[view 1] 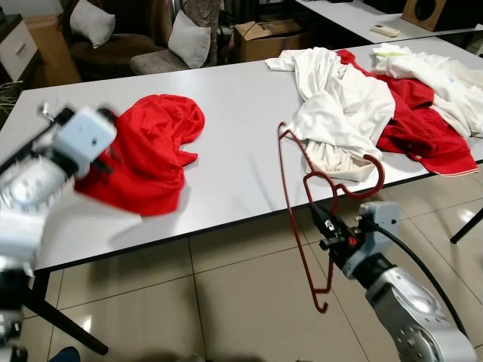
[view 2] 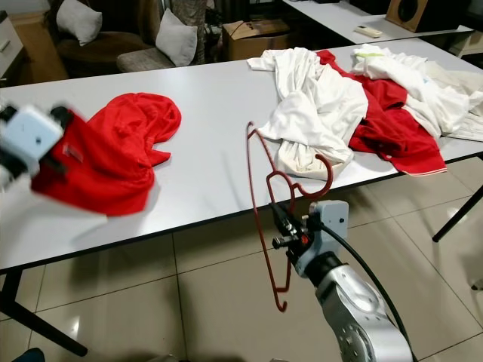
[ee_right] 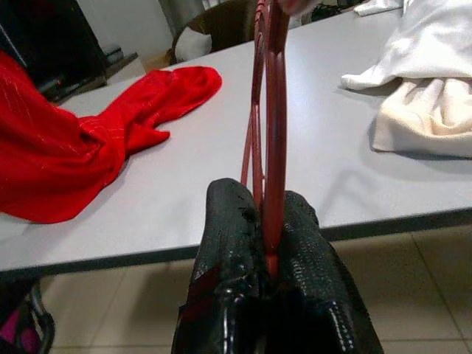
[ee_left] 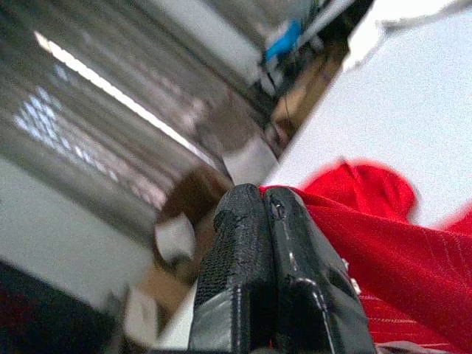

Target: Hang hanger

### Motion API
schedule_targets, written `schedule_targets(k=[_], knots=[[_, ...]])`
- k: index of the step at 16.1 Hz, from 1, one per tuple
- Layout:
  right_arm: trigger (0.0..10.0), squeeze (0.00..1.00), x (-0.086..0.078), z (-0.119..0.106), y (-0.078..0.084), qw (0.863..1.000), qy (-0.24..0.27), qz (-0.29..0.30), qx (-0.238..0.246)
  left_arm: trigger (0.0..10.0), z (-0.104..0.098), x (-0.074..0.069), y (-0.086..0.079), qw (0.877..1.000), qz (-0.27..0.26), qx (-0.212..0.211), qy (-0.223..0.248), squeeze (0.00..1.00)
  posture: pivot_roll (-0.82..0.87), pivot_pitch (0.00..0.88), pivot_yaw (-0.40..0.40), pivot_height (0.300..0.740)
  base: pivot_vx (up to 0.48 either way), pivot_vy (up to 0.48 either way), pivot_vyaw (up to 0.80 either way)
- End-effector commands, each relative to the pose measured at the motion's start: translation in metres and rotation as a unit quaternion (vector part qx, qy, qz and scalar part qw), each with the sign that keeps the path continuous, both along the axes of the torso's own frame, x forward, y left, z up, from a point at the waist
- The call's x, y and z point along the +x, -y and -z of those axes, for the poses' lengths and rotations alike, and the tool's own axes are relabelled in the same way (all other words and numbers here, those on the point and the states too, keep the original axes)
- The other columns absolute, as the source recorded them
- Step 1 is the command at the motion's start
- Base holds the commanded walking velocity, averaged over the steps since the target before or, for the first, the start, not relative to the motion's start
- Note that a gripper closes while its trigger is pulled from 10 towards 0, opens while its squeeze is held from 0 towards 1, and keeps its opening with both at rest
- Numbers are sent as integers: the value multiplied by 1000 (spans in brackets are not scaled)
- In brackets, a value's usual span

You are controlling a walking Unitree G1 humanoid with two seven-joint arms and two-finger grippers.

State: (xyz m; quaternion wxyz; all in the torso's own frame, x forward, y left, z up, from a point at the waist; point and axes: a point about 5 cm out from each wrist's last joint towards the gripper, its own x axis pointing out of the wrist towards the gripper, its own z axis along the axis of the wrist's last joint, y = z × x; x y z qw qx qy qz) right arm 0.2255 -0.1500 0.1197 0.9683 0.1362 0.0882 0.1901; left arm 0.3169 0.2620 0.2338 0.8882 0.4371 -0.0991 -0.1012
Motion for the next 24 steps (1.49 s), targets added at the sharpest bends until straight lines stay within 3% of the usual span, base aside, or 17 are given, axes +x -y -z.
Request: schedule_targets(k=[1, 3, 5, 7, 9, 11, 15, 16, 18, 19, 24], knots=[[10000, 0, 3, -5, -4, 1000, 15, -10, 10, 0, -6, 1, 8, 999, 31, 22, -7, 0, -84, 0, 89, 740, 0, 0, 0], [10000, 0, 7, -14, -13, 998, 27, -48, 43, 0, 0, 3, 11, 998, 45, 13, -43, 0, -74, 0, 83, 740, 0, 0, 0], [10000, 0, 7, -21, -15, 993, 30, -92, 68, 0, 5, 1, 11, 998, 40, 17, -53, 0, -68, 0, 72, 740, 0, 0, 0], [10000, 0, 3, -25, -17, 980, 7, -152, 125, 0, 6, -1, 15, 998, 48, 15, -47, 0, -61, 0, 57, 740, 0, 0, 0], [10000, 0, 6, -17, -16, 970, -45, -182, 157, 0, -1, -2, 33, 996, 84, 0, -27, 0, -57, 0, 43, 740, 0, 0, 0], [10000, 0, 10, -7, -10, 958, -94, -220, 156, 0, -5, -10, 56, 987, 162, -4, -18, 0, -59, 0, 29, 740, 0, 0, 0], [10000, 0, 21, 2, 1, 942, -153, -252, 162, 0, -1, -17, 65, 984, 179, 1, -23, 0, -48, 0, -3, 740, 0, 0, 0], [10000, 0, 24, 4, 8, 930, -186, -266, 176, 0, -4, -21, 65, 984, 180, 7, -12, 0, -45, 0, -21, 740, 0, 0, 0], [10000, 0, 30, 4, 12, 925, -197, -265, 186, 0, -6, -27, 71, 978, 208, 6, -8, 0, -42, 0, -33, 740, 0, 0, 0], [10000, 0, 39, 5, 12, 918, -210, -264, 209, 0, -3, -35, 81, 967, 252, 5, -20, 0, -40, 0, -39, 740, 0, 0, 0], [10000, 0, 59, 9, 15, 904, -267, -255, 215, 0, 8, -53, 104, 944, 324, 7, -54, 0, -25, 0, -66, 740, 0, 0, 0]])
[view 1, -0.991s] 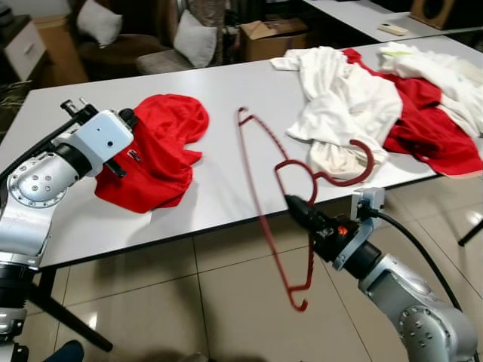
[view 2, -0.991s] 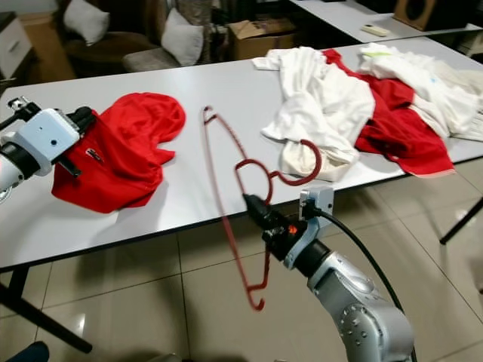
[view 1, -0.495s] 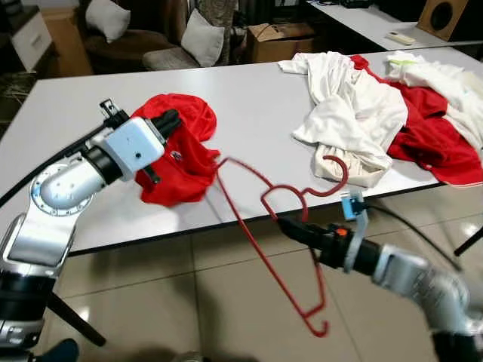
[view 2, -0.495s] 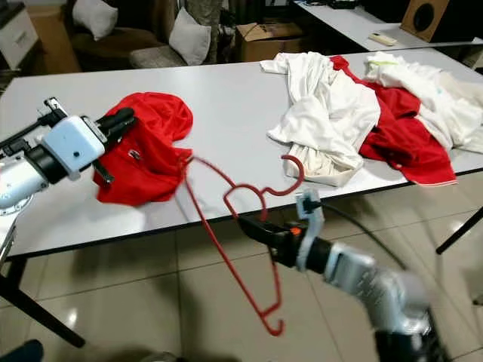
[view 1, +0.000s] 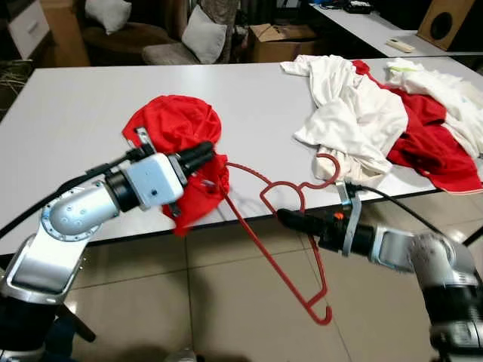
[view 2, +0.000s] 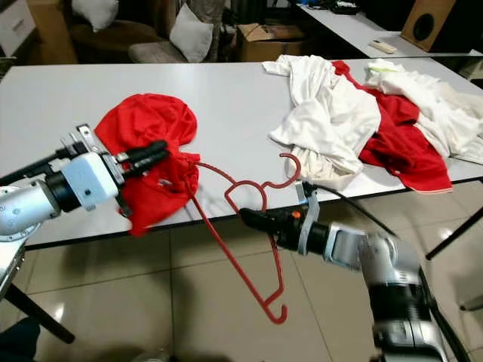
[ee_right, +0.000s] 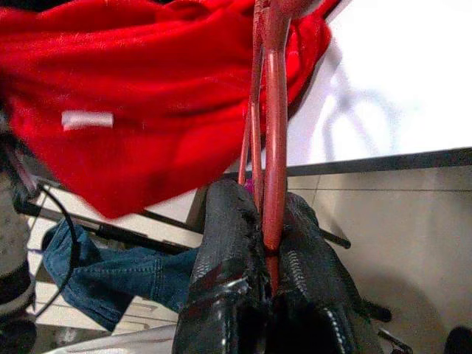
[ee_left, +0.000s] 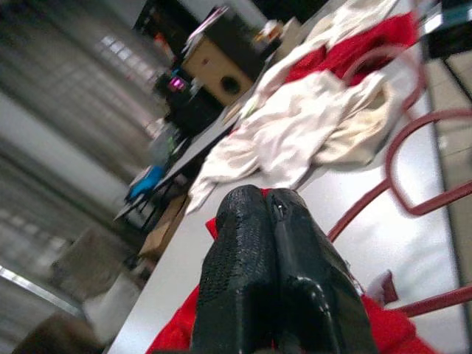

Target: Hang hanger

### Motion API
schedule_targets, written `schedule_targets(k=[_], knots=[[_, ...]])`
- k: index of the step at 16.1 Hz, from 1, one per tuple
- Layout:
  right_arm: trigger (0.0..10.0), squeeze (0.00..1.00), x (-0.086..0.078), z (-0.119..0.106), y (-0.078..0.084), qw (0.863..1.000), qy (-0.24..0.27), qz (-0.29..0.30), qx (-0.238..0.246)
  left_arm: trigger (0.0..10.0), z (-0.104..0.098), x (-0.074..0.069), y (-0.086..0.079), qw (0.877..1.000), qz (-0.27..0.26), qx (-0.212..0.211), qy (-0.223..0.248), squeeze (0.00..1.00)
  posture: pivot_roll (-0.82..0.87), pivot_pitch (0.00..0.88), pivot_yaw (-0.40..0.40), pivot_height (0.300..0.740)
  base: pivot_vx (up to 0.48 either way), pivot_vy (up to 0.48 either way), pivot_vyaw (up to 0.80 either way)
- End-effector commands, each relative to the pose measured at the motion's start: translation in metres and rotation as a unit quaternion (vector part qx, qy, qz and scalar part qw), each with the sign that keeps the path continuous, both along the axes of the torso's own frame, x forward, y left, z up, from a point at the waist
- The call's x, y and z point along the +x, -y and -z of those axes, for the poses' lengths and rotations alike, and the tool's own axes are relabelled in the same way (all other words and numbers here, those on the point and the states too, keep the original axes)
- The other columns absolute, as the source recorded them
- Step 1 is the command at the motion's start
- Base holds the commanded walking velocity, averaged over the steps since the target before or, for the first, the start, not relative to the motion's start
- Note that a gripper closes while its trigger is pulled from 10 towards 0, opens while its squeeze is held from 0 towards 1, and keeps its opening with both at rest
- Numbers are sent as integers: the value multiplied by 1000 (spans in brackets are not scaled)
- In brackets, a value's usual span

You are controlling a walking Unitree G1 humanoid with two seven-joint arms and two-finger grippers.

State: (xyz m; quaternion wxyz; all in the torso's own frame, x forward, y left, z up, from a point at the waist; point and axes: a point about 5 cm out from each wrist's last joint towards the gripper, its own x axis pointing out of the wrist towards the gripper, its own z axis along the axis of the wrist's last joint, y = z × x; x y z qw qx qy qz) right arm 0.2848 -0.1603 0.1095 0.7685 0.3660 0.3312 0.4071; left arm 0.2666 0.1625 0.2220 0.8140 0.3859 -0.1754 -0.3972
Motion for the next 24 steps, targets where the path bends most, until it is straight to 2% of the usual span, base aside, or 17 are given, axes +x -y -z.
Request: schedule_targets(k=[1, 4, 7, 8, 11, 12, 13, 14, 15, 16, 17, 19, 20, 21, 22, 23, 24], knots=[[10000, 0, 8, -1, 7, 1000, -22, 17, -7, 0, 0, -7, 9, 999, 32, 4, -5, 0, -23, 0, -72, 740, 0, 0, 0], [10000, 0, 19, 0, 9, 998, -40, 52, -10, 0, 4, -12, 12, 999, 43, 0, -19, 0, -20, 0, -81, 740, 0, 0, 0], [10000, 0, 40, -11, 8, 992, -6, 121, 37, 0, 25, -19, 14, 996, 55, 10, -70, 0, -16, 0, -79, 740, 0, 0, 0], [10000, 0, 44, -7, 4, 990, -6, 138, 39, 0, 47, -21, 15, 993, 43, 22, -104, 0, -15, 0, -78, 740, 0, 0, 0], [10000, 0, 44, 4, -1, 985, -11, 167, 39, 0, 77, -16, 12, 990, -17, 44, -132, 0, -15, 0, -74, 740, 0, 0, 0], [10000, 0, 40, 15, -7, 984, -23, 174, 34, 0, 89, -10, 9, 988, -60, 40, -139, 0, -17, 0, -69, 740, 0, 0, 0], [10000, 0, 36, 26, -11, 982, -44, 184, 23, 0, 89, -8, 15, 985, -71, 2, -155, 0, -19, 0, -63, 740, 0, 0, 0], [10000, 0, 36, 28, -12, 981, -46, 189, 19, 10000, 86, -7, 16, 984, -82, -32, -157, 0, -23, 0, -60, 740, 0, 0, 0], [10000, 0, 35, 29, -10, 980, -44, 194, 12, 10000, 82, -8, 15, 972, -82, -110, -192, 0, -26, 0, -57, 740, 0, 0, 0], [10000, 0, 34, 28, -9, 980, -41, 195, 8, 10000, 80, -9, 13, 963, -78, -152, -209, 243, -29, 0, -55, 740, 0, 0, 0], [10000, 0, 32, 28, -7, 981, -31, 193, -4, 10000, 78, -12, 10, 956, -65, -168, -231, 1000, -36, 0, -49, 740, 0, 0, 0], [10000, 0, 30, 28, -6, 981, -9, 189, -37, 10000, 77, -21, 11, 943, -20, -174, -284, 1000, -42, 0, -43, 740, 0, 0, 0], [10000, 0, 27, 27, -7, 982, 18, 176, -62, 10000, 78, -30, 9, 933, 15, -147, -328, 1000, -44, 0, -41, 740, 0, 0, 0], [10000, 0, 25, 24, -6, 982, 43, 164, -83, 10000, 75, -31, 2, 930, 17, -133, -343, 1000, -44, 0, -41, 740, 0, 0, 0], [10000, 0, 23, 21, -5, 981, 59, 160, -91, 10000, 69, -19, -7, 935, -20, -159, -317, 1000, -44, 0, -39, 740, 0, 0, 0], [10000, 0, 22, 19, -3, 981, 66, 160, -90, 10000, 68, -4, -16, 934, -83, -187, -293, 1000, -45, 0, -39, 740, 0, 0, 0], [10000, 0, 21, 18, -2, 981, 69, 162, -87, 10000, 72, 6, -23, 930, -132, -193, -283, 1000, -44, 0, -38, 740, 0, 0, 0]])
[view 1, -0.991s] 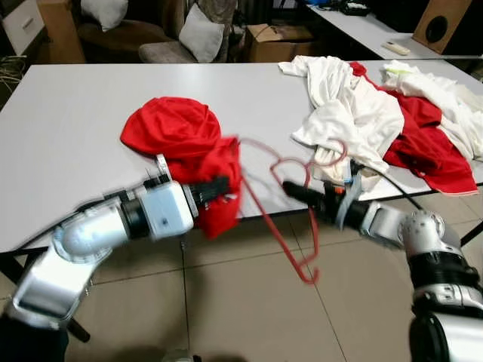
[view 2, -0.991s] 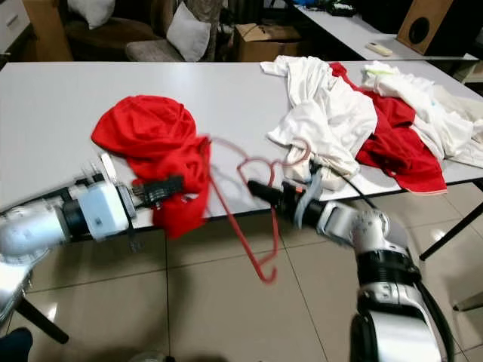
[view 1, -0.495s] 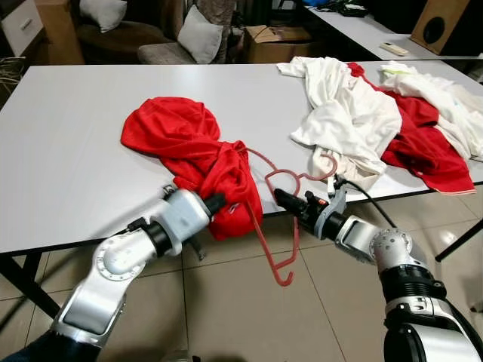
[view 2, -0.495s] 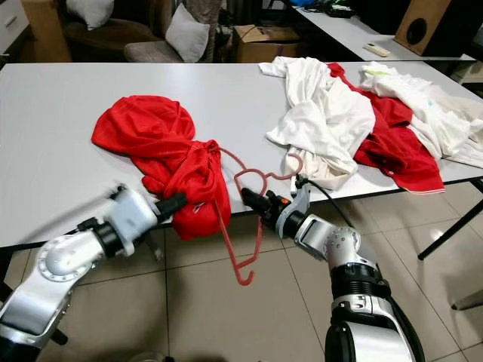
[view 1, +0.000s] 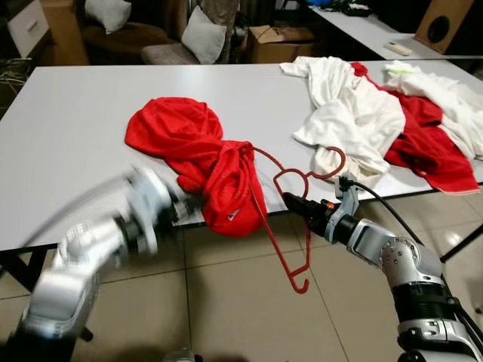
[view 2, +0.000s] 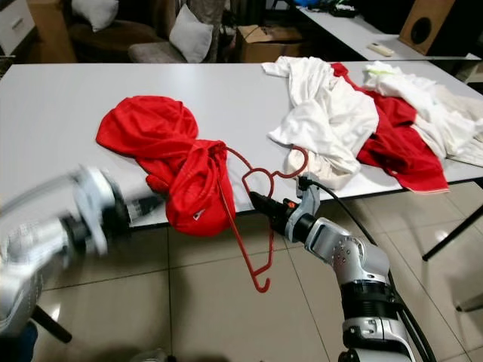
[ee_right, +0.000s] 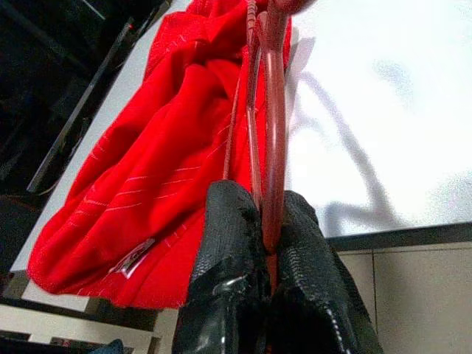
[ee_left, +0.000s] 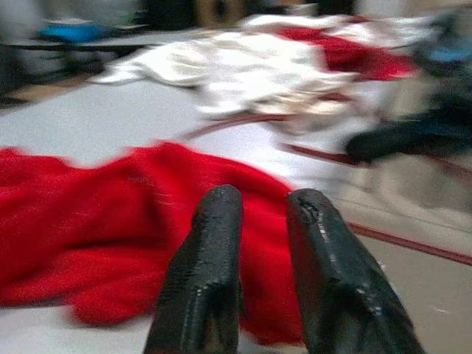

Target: Hang hanger

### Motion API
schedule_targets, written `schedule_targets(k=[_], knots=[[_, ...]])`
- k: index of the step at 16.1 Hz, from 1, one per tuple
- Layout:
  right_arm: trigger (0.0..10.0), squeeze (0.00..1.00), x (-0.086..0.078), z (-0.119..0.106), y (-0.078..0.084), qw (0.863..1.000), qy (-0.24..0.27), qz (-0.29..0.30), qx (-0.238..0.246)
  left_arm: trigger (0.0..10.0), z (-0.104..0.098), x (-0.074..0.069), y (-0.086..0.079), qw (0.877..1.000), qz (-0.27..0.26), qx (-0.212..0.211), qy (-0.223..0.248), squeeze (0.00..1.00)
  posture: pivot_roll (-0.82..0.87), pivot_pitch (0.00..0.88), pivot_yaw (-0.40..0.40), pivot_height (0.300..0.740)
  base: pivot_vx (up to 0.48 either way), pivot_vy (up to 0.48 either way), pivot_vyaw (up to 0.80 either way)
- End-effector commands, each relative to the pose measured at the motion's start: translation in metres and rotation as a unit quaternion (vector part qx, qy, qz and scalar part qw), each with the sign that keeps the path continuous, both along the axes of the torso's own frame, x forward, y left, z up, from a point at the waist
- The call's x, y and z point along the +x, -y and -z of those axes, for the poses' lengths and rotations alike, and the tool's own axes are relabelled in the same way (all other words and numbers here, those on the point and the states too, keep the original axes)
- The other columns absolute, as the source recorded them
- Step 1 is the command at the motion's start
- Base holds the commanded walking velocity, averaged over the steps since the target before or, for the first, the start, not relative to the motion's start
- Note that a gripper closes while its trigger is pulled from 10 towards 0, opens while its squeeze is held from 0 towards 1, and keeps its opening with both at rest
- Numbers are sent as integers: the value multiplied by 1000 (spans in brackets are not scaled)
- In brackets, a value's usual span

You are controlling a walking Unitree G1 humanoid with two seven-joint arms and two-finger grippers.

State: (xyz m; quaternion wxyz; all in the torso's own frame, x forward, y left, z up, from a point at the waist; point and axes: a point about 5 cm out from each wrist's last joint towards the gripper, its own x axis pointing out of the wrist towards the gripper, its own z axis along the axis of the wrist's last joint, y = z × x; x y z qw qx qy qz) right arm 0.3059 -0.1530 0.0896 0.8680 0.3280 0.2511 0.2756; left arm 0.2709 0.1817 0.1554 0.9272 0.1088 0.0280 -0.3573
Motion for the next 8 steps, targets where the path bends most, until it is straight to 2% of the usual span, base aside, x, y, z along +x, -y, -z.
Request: schedule_targets(k=[1, 2, 3, 4, 5, 6, 7, 8], knots=[[10000, 0, -1, -3, 6, 1000, 9, 5, -8, 10000, 10, 13, -10, 997, -75, 6, -15, 1000, -50, 0, -34, 740, 0, 0, 0], [10000, 0, -2, -4, 7, 1000, 12, 7, -8, 10000, 19, 31, -17, 985, -160, -56, -39, 1000, -58, 0, -28, 740, 0, 0, 0], [10000, 0, -3, -3, 8, 1000, 13, 8, -9, 10000, 23, 32, -12, 982, -154, -91, -66, 1000, -61, 0, -24, 740, 0, 0, 0], [10000, 0, -4, -3, 7, 1000, 16, 8, -11, 10000, 39, 30, -1, 975, -124, -127, -136, 137, -72, 0, -13, 740, 0, 0, 0], [10000, 0, -5, -3, 7, 1000, 18, 9, -12, 10000, 52, 27, 5, 971, -105, -124, -174, 0, -76, 0, -10, 740, 0, 0, 0], [10000, 0, -5, -6, 8, 1000, 23, 13, -7, 10000, 61, 21, 14, 952, -86, -188, -224, 0, -84, 0, -3, 740, 0, 0, 0], [10000, 0, -5, -7, 8, 1000, 24, 14, -5, 10000, 61, 20, 17, 949, -78, -205, -228, 0, -86, 0, -2, 740, 0, 0, 0], [10000, 0, -5, -7, 9, 1000, 24, 16, -5, 10000, 60, 18, 20, 938, -70, -242, -237, 0, -86, 0, -2, 740, 0, 0, 0]])
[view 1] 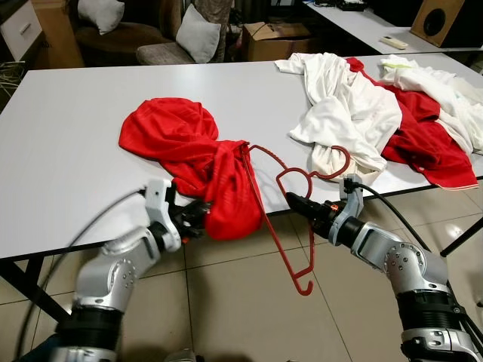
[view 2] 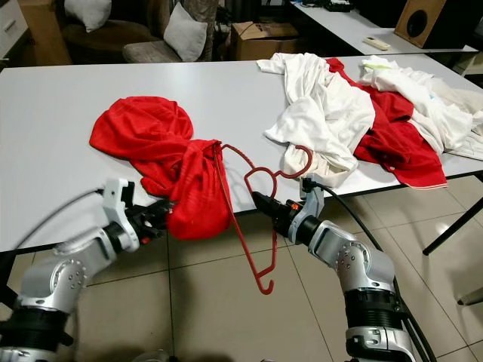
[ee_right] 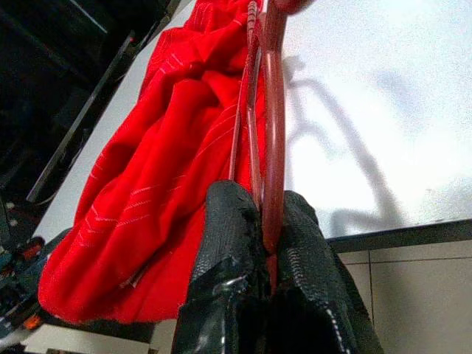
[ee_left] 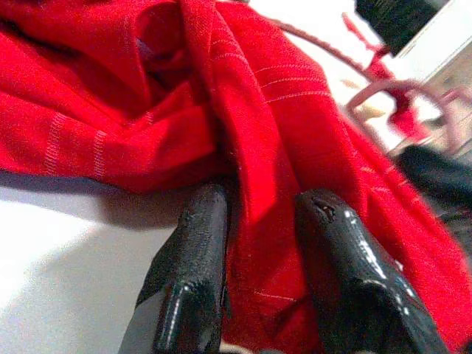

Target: Hang hanger

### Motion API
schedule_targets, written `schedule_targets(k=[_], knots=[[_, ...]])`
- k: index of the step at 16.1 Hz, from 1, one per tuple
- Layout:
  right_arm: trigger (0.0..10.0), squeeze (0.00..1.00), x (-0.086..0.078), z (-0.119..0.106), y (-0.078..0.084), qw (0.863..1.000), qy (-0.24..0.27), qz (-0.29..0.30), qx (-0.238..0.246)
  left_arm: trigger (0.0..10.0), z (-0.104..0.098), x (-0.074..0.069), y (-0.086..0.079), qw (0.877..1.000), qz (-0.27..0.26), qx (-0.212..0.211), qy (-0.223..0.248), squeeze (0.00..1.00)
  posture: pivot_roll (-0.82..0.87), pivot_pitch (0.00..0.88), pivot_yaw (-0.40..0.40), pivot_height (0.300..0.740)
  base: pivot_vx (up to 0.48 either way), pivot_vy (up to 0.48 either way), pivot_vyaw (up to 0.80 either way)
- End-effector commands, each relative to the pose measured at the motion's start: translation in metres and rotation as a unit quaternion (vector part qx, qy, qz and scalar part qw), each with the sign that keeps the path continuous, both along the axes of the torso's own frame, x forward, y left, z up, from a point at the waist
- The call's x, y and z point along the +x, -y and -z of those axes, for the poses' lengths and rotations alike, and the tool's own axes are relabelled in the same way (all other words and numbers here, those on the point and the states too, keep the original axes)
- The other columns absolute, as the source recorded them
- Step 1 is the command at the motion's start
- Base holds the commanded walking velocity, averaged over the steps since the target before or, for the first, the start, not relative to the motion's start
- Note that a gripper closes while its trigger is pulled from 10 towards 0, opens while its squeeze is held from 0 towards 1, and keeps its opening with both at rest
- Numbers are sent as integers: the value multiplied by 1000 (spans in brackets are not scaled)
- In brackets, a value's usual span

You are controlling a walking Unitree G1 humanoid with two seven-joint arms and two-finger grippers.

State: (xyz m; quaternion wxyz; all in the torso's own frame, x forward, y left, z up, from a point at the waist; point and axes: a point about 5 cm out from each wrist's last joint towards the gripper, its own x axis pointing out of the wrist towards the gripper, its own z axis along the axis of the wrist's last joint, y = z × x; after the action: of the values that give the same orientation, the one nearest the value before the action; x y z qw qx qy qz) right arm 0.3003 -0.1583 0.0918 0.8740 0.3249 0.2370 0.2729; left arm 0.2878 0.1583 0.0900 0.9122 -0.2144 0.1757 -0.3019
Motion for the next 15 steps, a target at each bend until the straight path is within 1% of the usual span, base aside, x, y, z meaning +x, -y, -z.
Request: schedule_targets(k=[1, 2, 3, 4, 5, 6, 7, 9, 11, 12, 13, 15], knots=[[10000, 0, 1, -5, 4, 1000, 9, 10, -1, 10000, -7, 0, 1, 999, 6, -33, 5, 0, -86, 0, -3, 740, 0, 0, 0], [10000, 0, 0, -5, 4, 1000, 9, 9, -1, 10000, -6, -3, 6, 999, 27, -37, 0, 0, -84, 0, -4, 740, 0, 0, 0], [10000, 0, -1, -5, 4, 1000, 8, 8, 0, 10000, -6, -4, 11, 998, 39, -52, -3, 0, -82, 0, -5, 740, 0, 0, 0], [10000, 0, -1, -5, 3, 1000, 8, 7, 0, 10000, -9, -5, 14, 996, 46, -77, -4, 0, -82, 0, -5, 740, 0, 0, 0], [10000, 0, 0, -5, 3, 1000, 8, 7, 1, 5451, -5, -7, 19, 996, 62, -61, -13, 0, -83, 0, -4, 740, 0, 0, 0], [10000, 0, 0, -5, 3, 1000, 8, 7, 1, 5451, -3, -8, 20, 996, 66, -55, -17, 0, -84, 0, -2, 740, 0, 0, 0], [10000, 0, 0, -5, 3, 1000, 8, 7, 2, 0, -2, -11, 23, 996, 79, -46, -21, 0, -85, 0, -1, 740, 0, 0, 0], [10000, 0, 0, -5, 3, 1000, 8, 8, 2, 0, -2, -12, 25, 995, 88, -34, -23, 0, -85, 0, -1, 740, 0, 0, 0], [10000, 0, 0, -5, 3, 1000, 8, 8, 2, 0, -1, -11, 27, 996, 86, 8, -21, 0, -85, 0, 0, 740, 0, 0, 0], [10000, 0, 0, -5, 3, 1000, 8, 8, 2, 0, -1, -10, 27, 996, 83, 14, -20, 0, -85, 0, 0, 740, 0, 0, 0], [10000, 0, 0, -5, 2, 1000, 8, 9, 2, 0, 0, -7, 26, 997, 68, 30, -17, 0, -85, 0, 1, 740, 0, 0, 0], [10000, 0, 1, -6, 2, 1000, 10, 10, 3, 0, -1, -4, 25, 998, 49, 33, -18, 0, -87, 0, 5, 740, 0, 0, 0]])
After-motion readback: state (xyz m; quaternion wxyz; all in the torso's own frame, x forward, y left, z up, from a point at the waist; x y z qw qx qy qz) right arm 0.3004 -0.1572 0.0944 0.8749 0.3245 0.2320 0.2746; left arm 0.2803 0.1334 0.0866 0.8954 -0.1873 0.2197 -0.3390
